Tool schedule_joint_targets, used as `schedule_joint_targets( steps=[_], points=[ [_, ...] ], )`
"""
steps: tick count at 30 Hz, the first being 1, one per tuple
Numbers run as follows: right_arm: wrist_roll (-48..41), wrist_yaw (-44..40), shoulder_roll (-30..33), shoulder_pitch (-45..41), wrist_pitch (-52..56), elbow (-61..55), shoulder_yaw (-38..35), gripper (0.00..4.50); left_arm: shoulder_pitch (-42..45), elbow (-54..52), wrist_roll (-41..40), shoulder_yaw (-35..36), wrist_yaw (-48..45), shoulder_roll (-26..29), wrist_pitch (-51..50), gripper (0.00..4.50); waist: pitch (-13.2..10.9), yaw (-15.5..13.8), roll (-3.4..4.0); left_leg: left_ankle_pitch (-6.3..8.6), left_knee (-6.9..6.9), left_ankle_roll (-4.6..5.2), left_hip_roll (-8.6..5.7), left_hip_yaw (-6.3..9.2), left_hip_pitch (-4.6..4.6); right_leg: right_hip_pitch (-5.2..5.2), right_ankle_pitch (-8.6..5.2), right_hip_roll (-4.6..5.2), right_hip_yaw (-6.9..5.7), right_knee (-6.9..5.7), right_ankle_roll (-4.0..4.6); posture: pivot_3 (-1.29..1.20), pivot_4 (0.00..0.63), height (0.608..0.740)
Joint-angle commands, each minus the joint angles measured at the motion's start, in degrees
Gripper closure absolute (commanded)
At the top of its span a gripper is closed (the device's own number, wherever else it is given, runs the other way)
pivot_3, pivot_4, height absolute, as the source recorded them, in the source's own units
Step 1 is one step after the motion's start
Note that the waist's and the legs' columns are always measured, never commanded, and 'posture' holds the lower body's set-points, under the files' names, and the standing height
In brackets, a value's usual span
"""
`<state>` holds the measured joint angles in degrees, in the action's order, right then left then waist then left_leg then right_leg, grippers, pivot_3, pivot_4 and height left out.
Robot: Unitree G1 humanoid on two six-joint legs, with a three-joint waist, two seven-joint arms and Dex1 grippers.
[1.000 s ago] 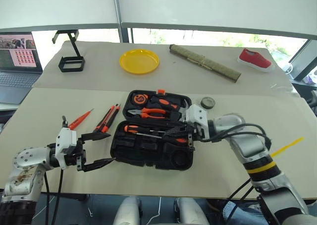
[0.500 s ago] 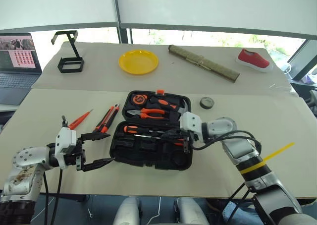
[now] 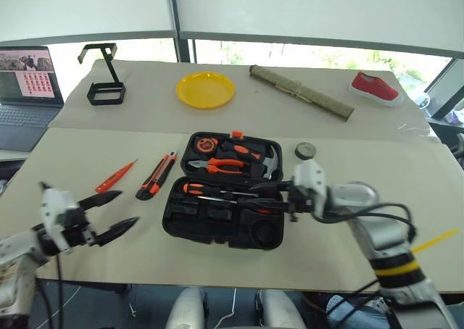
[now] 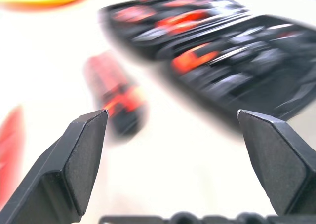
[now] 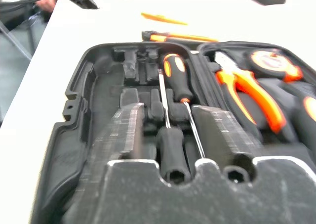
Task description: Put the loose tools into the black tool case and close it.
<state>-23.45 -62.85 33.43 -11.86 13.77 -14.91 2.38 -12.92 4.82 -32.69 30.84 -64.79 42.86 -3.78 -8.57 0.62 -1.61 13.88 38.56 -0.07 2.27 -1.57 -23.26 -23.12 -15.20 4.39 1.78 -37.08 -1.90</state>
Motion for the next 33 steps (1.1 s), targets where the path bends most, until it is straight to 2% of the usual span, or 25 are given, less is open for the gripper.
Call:
schedule_joint_targets(
  steps=[1, 4, 8, 12, 17, 22, 25, 29, 32, 33],
  points=[
    [-8.1, -1.5, -2.0, 7.2, -7.2, -4.6, -9.1, 0.95, -3.6, 2.0, 0.7, 7.5, 6.4, 0.4, -1.6, 0.0, 0.0, 0.1, -0.03, 0.0, 0.0, 0.0, -0.01, -0.03, 0.01, 0.0, 0.0, -0.01, 0.01, 0.0, 0.0, 0.0, 0.15, 0.74],
    [-9.3, -0.9, -6.8, 15.5, -16.9, -4.0, -15.0, 0.06, -6.2, 3.5, 1.2, 11.0, 14.6, 1.5, -10.8, 0.0, 0.0, 0.1, -0.08, 0.0, -0.04, 0.0, 0.01, -0.03, 0.08, 0.05, -0.01, -0.04, 0.02, 0.0, -0.01, 0.0, 0.15, 0.74],
    [-10.1, -0.6, -9.7, 20.5, -20.5, -4.8, -15.4, 0.06, -6.1, 3.5, 0.2, 11.2, 15.0, 2.6, -14.9, 0.0, 0.0, 0.1, -0.12, -0.01, -0.11, -0.02, 0.01, -0.11, 0.14, 0.04, -0.01, -0.01, 0.13, -0.02, -0.01, 0.0, 0.15, 0.74],
    [-9.5, 1.5, -11.9, 20.0, -22.8, -6.8, -13.5, 0.06, 0.6, 3.3, -1.3, 7.5, 12.2, 6.8, -21.4, 0.0, 0.1, -0.3, -0.34, -0.06, -0.12, -0.12, 0.04, -0.35, 0.29, 0.14, 0.0, -0.1, 0.05, -0.05, 0.04, 0.0, 0.15, 0.74],
    [-9.1, 3.0, -10.4, 15.6, -21.3, -7.8, -11.7, 0.06, 19.7, 8.9, 4.7, -6.5, 12.9, 13.4, -28.2, 0.0, 0.2, -0.6, -0.43, -0.11, -0.13, -0.2, 0.03, -0.45, 0.3, 0.13, 0.03, -0.12, 0.06, -0.06, 0.07, 0.0, 0.15, 0.74],
    [-9.0, 4.1, -9.6, 13.1, -20.8, -7.5, -10.2, 0.06, 35.1, 20.2, 12.3, -18.2, 11.8, 13.4, -27.8, 0.0, 0.2, 0.2, -0.44, -0.11, -0.34, -0.2, -0.07, -0.52, 0.23, -0.02, 0.03, -0.15, 0.19, -0.06, 0.06, 0.0, 0.15, 0.74],
    [-8.9, 4.6, -9.4, 12.4, -21.0, -7.4, -9.3, 0.06, 40.7, 26.2, 15.8, -23.6, 10.0, 11.9, -27.0, 0.0, 0.2, 0.4, -0.45, -0.12, -0.36, -0.2, -0.06, -0.5, 0.13, -0.13, 0.03, -0.21, 0.21, -0.08, 0.06, 0.0, 0.15, 0.74],
    [-9.0, 5.1, -8.9, 12.2, -21.0, -7.7, -9.1, 0.06, 42.7, 31.4, 20.4, -28.4, 8.7, 10.4, -23.8, 0.0, 0.2, 0.2, -0.45, -0.12, -0.35, -0.2, -0.07, -0.52, 0.13, -0.12, 0.03, -0.19, 0.23, -0.06, 0.06, 0.0, 0.15, 0.74],
    [-9.5, 5.2, -8.1, 13.2, -20.8, -8.4, -9.4, 0.0, 42.8, 33.4, 21.1, -28.4, 8.6, 9.2, -21.5, 0.76, 0.2, 0.1, -0.44, -0.12, -0.35, -0.21, -0.08, -0.53, 0.19, -0.05, 0.03, -0.15, 0.23, -0.08, 0.06, 0.0, 0.15, 0.74],
    [-9.6, 5.2, -7.9, 13.4, -20.7, -8.5, -9.5, 0.0, 42.9, 33.7, 21.2, -28.2, 8.6, 8.9, -21.3, 1.16, 0.2, 0.1, -0.44, -0.12, -0.35, -0.21, -0.08, -0.53, 0.2, -0.04, 0.03, -0.15, 0.23, -0.07, 0.06, 0.0, 0.15, 0.74]
  ],
)
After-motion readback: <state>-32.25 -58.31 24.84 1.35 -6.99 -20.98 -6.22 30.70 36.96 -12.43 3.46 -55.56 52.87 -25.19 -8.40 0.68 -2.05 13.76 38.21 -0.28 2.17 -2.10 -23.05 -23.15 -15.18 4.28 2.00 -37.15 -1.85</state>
